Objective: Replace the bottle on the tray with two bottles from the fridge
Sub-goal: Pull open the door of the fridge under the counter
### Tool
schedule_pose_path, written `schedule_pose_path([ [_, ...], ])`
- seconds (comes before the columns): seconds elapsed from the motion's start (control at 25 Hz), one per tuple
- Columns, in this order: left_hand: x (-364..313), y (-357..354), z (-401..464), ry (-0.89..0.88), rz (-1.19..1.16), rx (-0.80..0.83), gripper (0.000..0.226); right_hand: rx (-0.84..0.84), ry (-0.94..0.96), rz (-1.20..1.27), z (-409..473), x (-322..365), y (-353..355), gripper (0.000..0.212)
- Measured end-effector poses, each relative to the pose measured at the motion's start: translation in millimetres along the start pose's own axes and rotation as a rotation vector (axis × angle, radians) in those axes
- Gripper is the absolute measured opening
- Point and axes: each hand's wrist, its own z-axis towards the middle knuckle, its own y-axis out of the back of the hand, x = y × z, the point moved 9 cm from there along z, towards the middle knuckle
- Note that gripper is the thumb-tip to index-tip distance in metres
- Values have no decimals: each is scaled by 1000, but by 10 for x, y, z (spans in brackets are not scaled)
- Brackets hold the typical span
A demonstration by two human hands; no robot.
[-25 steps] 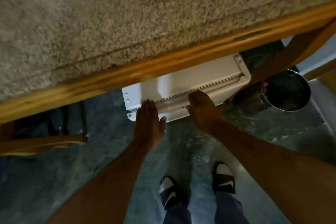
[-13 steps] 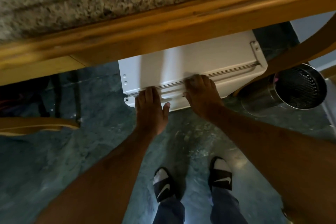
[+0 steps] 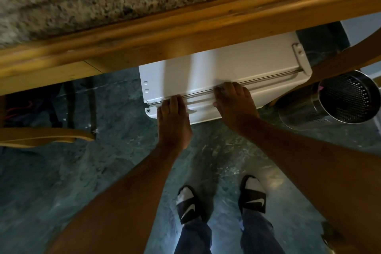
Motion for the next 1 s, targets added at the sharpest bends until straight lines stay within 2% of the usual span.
schedule_pose_path([
  [0.36, 5, -42, -119, -50, 41, 29, 76, 6, 62, -22, -77, 12, -11, 50],
  [0.6, -42, -92, -374, -28, -30, -6, 60, 2, 100, 40, -309, 12, -43, 49],
  [0.76, -64, -67, -528, -47, -55, -52, 65, -4, 140, 49, -530, -8, -98, 50],
  [1.0, -3, -27, -648, 27, -142, -64, 63, 58, 205, 59, -883, -99, -179, 49],
])
